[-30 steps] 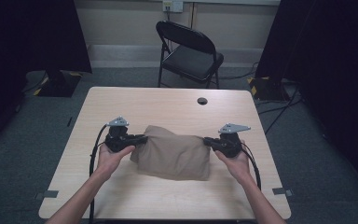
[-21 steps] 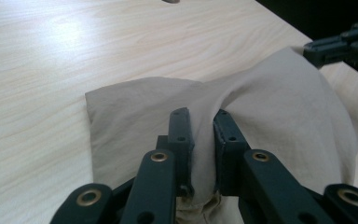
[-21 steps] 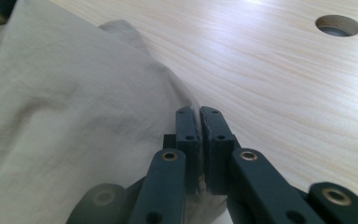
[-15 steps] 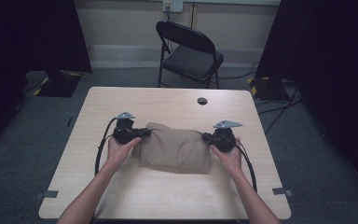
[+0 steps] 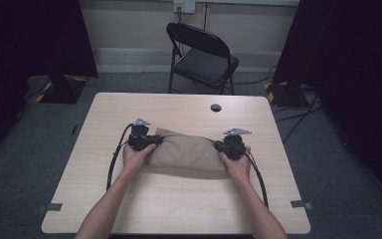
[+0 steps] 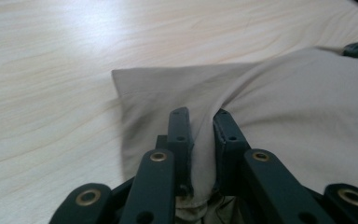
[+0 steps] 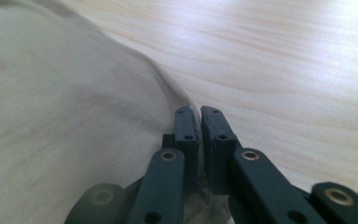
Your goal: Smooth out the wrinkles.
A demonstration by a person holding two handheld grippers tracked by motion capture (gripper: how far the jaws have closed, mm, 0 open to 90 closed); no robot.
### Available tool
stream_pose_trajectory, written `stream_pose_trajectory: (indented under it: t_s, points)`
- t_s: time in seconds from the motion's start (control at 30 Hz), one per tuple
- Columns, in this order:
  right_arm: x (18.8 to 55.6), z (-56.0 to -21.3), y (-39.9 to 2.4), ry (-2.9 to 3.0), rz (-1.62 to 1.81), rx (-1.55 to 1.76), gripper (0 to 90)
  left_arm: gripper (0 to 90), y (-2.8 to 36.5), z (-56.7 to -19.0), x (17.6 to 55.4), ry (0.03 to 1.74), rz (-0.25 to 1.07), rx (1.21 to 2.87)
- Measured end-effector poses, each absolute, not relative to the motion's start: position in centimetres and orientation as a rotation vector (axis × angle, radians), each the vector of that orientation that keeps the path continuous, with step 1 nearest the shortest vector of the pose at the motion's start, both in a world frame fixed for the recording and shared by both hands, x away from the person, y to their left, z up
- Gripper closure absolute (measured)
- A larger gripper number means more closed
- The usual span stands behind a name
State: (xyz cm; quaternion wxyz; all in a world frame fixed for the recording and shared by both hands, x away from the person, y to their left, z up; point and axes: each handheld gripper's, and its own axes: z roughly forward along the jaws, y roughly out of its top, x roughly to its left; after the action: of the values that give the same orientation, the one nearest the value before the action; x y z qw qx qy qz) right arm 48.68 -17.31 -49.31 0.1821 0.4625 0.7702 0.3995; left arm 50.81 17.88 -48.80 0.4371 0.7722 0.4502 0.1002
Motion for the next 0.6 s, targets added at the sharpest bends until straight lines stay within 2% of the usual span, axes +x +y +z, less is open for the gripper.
stream_pose_trajectory:
  t_s: [0.17,0.3,0.43,0.47,0.53,0.57,0.6]
  points:
    - [48.9,-49.5,-16.9,2.177,1.076,1.295,85.9,80.2,17.8,-49.8,50.7,1.146,0.243,1.908]
    - [48.8,-49.4,-17.1,2.228,1.1,1.281,85.8,80.5,18.0,-49.4,49.8,1.105,0.215,1.98]
    - [48.3,-49.4,-17.3,2.314,1.141,1.203,85.3,80.3,18.9,-49.4,48.4,1.095,0.14,1.988]
    - [48.2,-49.4,-17.4,2.318,1.158,1.211,84.1,80.3,19.1,-49.3,48.3,1.107,0.13,1.979]
    - [48.1,-49.3,-17.5,2.306,1.162,1.232,74.6,78.5,19.3,-49.1,48.4,1.121,0.141,1.96]
    - [48.0,-48.9,-17.5,2.295,1.123,1.237,66.5,72.3,19.6,-48.8,48.4,1.136,0.152,1.923]
    - [48.0,-48.9,-17.5,2.295,1.123,1.237,66.5,69.4,19.6,-48.8,48.4,1.136,0.152,1.923]
